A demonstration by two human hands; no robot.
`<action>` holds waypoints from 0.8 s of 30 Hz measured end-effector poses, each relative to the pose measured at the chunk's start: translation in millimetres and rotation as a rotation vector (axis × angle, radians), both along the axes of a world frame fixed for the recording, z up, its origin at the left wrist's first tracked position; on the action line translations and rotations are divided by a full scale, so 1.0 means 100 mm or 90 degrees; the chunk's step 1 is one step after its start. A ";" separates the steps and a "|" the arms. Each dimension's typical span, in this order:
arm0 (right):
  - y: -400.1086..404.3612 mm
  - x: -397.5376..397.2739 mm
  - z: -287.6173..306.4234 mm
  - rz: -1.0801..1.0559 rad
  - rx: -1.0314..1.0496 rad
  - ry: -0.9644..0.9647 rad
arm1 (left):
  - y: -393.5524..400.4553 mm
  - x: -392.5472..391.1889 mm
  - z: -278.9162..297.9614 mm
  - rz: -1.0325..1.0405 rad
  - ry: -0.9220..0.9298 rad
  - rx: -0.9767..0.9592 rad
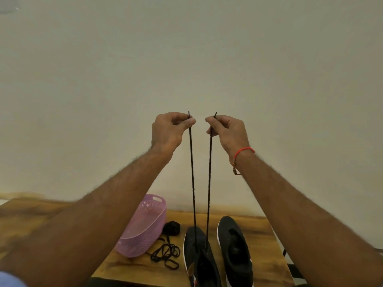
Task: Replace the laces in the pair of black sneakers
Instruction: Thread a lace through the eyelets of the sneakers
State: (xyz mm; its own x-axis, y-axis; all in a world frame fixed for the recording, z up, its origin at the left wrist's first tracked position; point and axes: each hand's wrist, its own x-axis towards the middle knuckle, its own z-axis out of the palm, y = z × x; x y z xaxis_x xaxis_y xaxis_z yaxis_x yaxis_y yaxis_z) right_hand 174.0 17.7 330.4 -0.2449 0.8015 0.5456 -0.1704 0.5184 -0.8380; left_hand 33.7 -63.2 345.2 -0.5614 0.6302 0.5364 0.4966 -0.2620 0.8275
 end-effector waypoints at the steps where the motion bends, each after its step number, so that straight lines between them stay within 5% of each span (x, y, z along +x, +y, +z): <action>1: 0.01 -0.03 0.00 -0.011 0.009 -0.004 | 0.02 0.00 -0.01 0.005 -0.002 0.008; 9: 0.09 -0.12 -0.04 -0.238 0.213 -0.217 | 0.12 -0.03 -0.05 0.169 0.229 0.029; 18: 0.17 -0.20 -0.04 -0.223 0.252 -0.220 | 0.19 -0.08 -0.07 0.177 0.271 0.034; 24: 0.28 -0.04 -0.33 -0.086 0.203 -0.193 | 0.04 -0.28 -0.42 0.008 0.202 -0.029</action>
